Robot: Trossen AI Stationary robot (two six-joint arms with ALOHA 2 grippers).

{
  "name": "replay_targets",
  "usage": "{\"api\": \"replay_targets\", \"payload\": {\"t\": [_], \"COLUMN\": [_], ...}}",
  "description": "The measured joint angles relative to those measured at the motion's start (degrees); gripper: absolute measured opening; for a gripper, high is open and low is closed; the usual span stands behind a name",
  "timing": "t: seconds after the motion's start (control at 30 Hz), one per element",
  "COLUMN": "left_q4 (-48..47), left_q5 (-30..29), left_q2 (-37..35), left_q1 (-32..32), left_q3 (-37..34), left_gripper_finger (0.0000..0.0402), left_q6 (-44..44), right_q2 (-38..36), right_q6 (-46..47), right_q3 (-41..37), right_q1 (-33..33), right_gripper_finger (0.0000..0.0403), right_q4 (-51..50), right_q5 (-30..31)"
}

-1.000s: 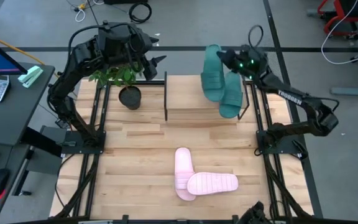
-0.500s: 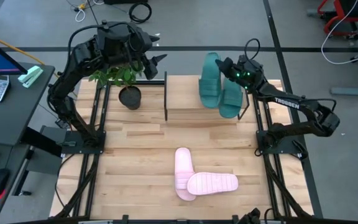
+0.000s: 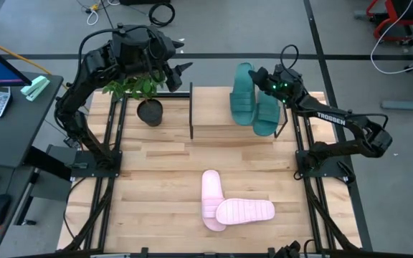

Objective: Pick and place slides into the shelf
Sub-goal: Put the dark green slipper on the shelf

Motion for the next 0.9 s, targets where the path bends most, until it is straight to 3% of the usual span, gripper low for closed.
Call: {"api": "replay_targets", "payload": {"t": [0.4,0.9], "left_q4": [0.0,0.0], "left_q5": [0.0,0.0], "left_q2": [0.0,0.0], "left_q1": [0.0,0.0], "left_q3": [0.0,0.0], "left_gripper_finger": [0.0298,0.0298], "left_q6": [0.1,0.0], "right_q2": [0.0,0.0], "right_q6": [-1.8,-1.1], "right_q3": [0.0,0.0], "right_q1": [0.3,4.8], "right_gripper_finger": [0.0084,0.0084], "right_q4": [-3.5,-5.6], "right_q5": [-0.7,3.7]}}
